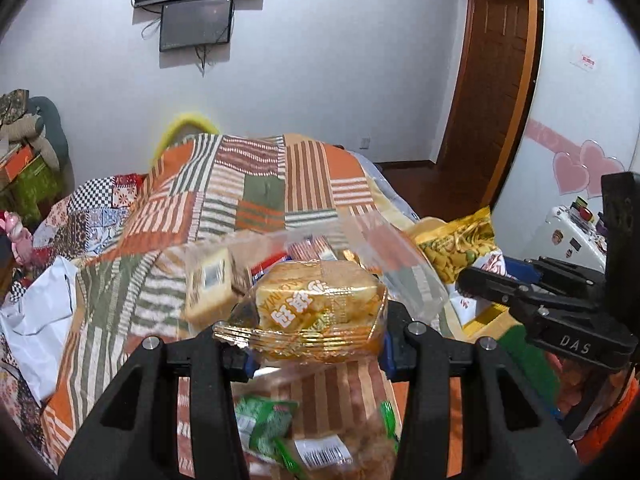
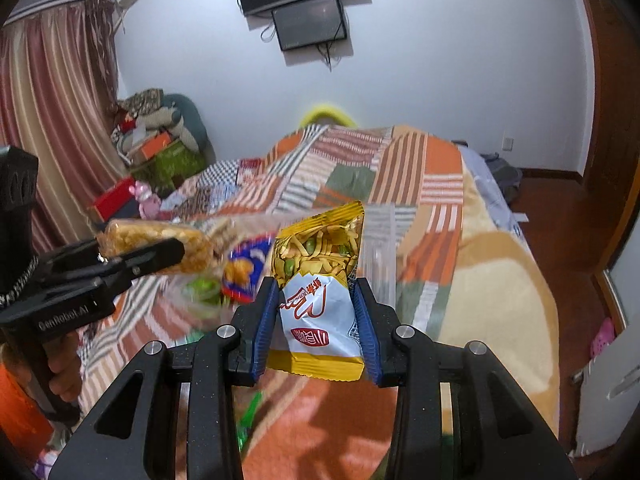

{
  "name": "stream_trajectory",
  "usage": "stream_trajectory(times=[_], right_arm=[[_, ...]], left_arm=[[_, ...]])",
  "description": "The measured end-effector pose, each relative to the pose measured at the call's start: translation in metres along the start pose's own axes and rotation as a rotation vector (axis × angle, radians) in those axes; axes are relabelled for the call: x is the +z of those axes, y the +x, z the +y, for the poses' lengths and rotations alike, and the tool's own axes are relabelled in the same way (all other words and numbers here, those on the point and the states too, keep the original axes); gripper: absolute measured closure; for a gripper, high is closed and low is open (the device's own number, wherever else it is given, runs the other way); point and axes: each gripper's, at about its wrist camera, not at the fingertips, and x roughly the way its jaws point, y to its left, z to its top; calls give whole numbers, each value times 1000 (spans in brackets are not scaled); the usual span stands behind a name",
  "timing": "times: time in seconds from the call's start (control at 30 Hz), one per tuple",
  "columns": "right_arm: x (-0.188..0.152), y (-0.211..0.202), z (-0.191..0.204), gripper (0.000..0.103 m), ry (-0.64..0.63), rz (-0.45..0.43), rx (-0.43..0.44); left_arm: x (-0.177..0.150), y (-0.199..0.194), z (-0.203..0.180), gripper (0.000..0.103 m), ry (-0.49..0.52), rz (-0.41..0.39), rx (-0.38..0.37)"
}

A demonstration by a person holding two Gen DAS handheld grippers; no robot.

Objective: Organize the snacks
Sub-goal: 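Drop the bun into the box with the left while the right drops the chip bag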

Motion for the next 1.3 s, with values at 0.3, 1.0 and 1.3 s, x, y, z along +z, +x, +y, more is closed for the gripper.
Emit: stream_trajectory(times=[0.3,1.0,1.3], right_arm=[[22,21,-2,68,8,-29,-11],[30,102,-16,68,46,116,-33],[27,106,-11,62,26,151,-48]], left_arm=[[20,29,19,58,-61,-4,4],[12,111,40,58,-145,99,44],[11,113,38,41,-138,122,40]])
